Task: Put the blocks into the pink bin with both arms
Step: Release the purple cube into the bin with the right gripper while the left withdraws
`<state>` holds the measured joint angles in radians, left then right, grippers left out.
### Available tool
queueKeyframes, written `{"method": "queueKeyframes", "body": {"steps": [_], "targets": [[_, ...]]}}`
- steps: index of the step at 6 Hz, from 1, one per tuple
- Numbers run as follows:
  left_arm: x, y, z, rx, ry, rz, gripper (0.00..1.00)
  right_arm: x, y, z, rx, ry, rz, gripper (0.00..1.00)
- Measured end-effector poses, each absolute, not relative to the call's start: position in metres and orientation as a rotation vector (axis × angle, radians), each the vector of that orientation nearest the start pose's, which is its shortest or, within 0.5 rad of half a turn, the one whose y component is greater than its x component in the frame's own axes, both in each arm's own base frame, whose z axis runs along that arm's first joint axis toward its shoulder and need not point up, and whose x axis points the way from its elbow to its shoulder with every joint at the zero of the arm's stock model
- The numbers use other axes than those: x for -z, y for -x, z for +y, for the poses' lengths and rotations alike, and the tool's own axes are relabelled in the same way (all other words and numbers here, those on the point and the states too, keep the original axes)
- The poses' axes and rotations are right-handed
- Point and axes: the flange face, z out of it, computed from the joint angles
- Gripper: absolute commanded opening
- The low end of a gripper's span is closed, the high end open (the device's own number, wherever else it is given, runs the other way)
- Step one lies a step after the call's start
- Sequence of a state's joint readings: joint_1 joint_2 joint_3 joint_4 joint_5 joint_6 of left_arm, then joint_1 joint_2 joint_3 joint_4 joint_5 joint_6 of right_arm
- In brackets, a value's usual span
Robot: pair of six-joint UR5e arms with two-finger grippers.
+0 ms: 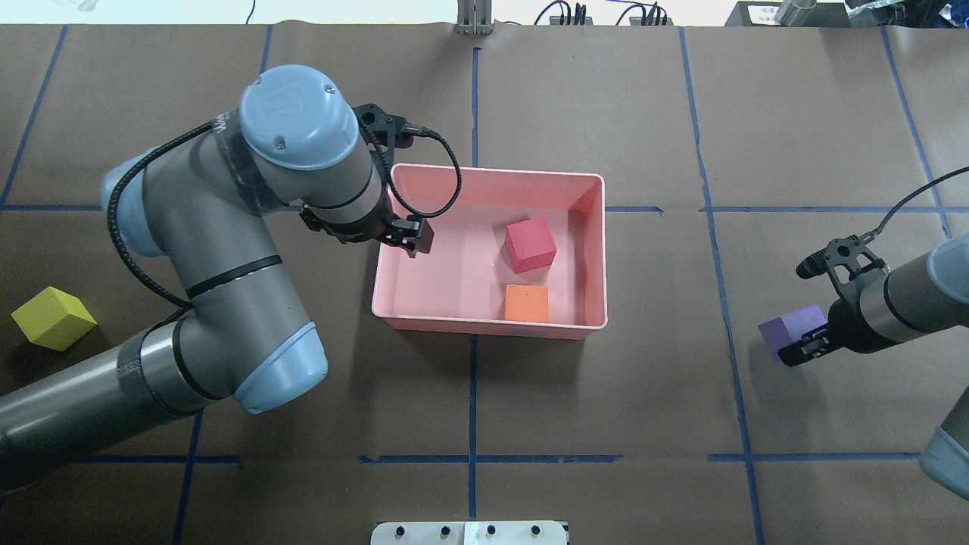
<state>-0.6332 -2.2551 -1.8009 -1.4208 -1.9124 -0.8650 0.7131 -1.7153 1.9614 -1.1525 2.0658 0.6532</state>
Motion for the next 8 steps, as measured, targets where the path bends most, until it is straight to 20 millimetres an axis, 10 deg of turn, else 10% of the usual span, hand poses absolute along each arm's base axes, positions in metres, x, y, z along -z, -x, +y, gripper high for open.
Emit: {"method": "queueKeyframes", "body": {"steps": [2, 5, 6, 8], "targets": [[-0.243, -0.403, -0.489, -0.407, -0.249, 0.748, 1.0, -0.422, 0.296, -0.397, 0.211, -0.121, -0.864, 0.19], [-0.371, -0.234, -0.536, -0.614, -0.269, 0.707, 1.0, -0.242, 0.35, -0.444, 0.014, -0.039, -0.897, 0.19], [-0.413, -0.179, -0.537, -0.659, -0.272, 0.693, 1.0, -0.198, 0.372, -0.45, -0.05, -0.019, -0.915, 0.2], [-0.458, -0.129, -0.526, -0.675, -0.257, 0.705, 1.0, -0.115, 0.456, -0.464, -0.171, -0.008, -0.914, 0.31]]}}
